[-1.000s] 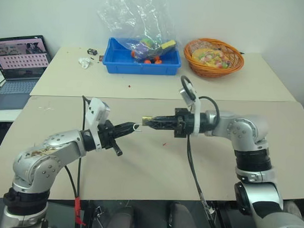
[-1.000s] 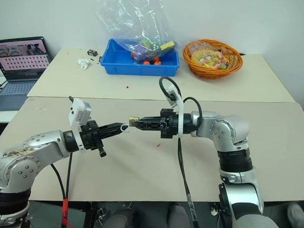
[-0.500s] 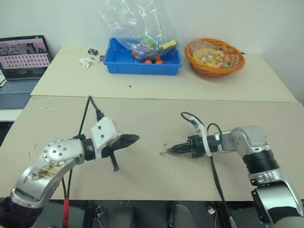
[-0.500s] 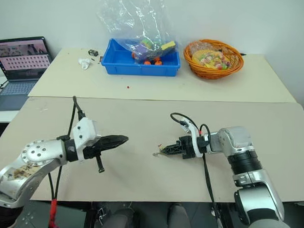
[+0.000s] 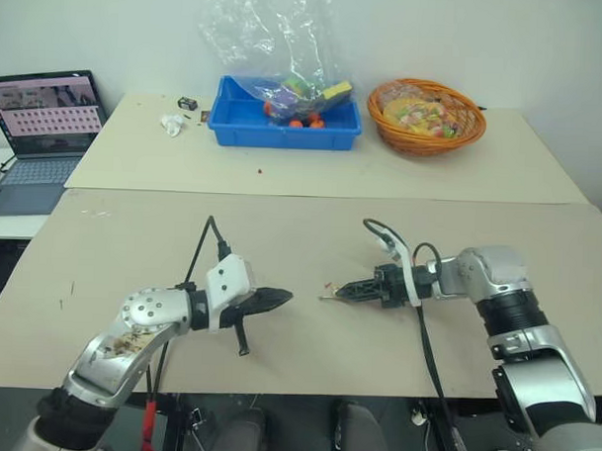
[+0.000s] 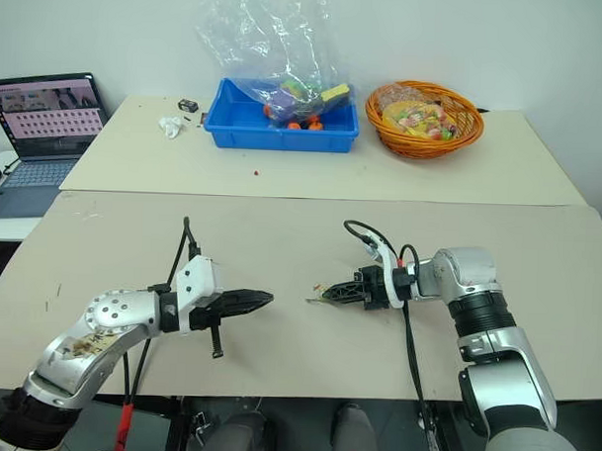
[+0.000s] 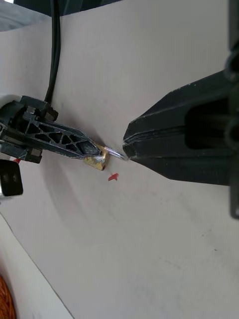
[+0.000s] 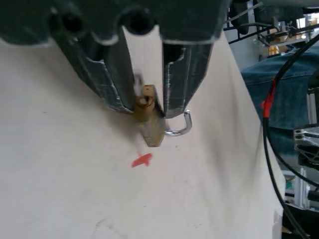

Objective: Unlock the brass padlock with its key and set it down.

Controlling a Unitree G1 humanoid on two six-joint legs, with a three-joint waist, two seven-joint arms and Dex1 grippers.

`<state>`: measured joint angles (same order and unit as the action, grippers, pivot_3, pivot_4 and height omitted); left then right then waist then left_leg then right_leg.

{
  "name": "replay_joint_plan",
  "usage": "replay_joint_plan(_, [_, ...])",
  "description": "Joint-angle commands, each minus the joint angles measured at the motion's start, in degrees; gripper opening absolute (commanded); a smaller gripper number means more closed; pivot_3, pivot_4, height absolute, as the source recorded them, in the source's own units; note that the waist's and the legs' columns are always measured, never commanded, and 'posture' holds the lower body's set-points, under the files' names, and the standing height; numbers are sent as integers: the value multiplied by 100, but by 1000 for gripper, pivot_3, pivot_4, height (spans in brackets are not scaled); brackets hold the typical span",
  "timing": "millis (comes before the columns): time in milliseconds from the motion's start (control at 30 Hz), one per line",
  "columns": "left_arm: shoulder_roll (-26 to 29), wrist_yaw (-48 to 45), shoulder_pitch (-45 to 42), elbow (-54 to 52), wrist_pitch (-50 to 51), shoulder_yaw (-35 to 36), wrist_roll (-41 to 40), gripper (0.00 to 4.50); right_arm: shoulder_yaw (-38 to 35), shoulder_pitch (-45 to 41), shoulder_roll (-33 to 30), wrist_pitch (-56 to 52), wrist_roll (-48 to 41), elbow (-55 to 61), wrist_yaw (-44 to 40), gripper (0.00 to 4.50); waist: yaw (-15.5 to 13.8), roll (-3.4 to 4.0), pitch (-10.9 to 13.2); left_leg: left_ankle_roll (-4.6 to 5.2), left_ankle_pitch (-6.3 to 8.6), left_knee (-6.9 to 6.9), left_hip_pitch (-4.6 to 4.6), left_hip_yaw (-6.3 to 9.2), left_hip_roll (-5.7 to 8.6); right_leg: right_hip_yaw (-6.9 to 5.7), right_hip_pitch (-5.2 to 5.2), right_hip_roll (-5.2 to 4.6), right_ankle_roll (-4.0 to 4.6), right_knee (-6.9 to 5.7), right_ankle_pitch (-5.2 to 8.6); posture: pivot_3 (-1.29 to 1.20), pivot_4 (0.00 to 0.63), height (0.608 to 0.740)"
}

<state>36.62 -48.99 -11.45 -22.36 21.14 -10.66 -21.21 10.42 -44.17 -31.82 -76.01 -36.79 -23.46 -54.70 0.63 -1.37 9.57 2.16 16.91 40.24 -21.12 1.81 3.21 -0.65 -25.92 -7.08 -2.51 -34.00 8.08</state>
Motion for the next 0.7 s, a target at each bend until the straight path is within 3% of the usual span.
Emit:
replay_joint_plan(33, [-86,-79,-161,26,-202,-13,96,0,-168,-47,-60,67,137,-4,81,2695,5,0,-1,1,1,0,0,-1,0,1,0,0,0,0,0,0,150,732])
replay_joint_plan(200, [-208,-110,-209,117,-213,-30,144,0,-128,131,-219,495,440,58,198,4353,9,0,-3,1,1,1,9,0,-3,3,14,0,-1,0,-1,0,150,732])
replay_joint_plan(267, [-247,-114,-224,144,-210,-32,173,0,-100,267,-405,808,539,240,100,4440,4,0,-2,1,1,1,48,3,-5,-1,63,0,-5,6,2,0,150,732])
replay_joint_plan(400, [-332,-84,-201,181,-197,-20,207,0,-66,903,-1051,2905,1174,1029,-382,4440,-101,1,-2,8,5,1,85,12,-3,-6,117,-1,-71,26,45,0,150,732])
replay_joint_plan(533, [-409,-28,-177,204,-180,-5,235,0,-447,1409,-1368,4069,1310,1662,-680,4440,-91,0,-2,20,15,-1,79,7,1,2,102,-1,-78,32,48,0,150,732])
replay_joint_plan(600, [-424,-14,-165,197,-157,-10,238,0,-497,1680,-1516,4563,1475,2065,-761,4440,-35,1,-2,17,13,-2,57,0,1,10,67,-1,-29,19,18,0,150,732])
replay_joint_plan(700, [-444,4,-157,211,-144,-16,260,0,-640,2059,-1589,4649,1242,2768,-951,4440,-3,3,0,13,14,-12,48,0,-3,11,57,0,-25,20,20,0,150,732])
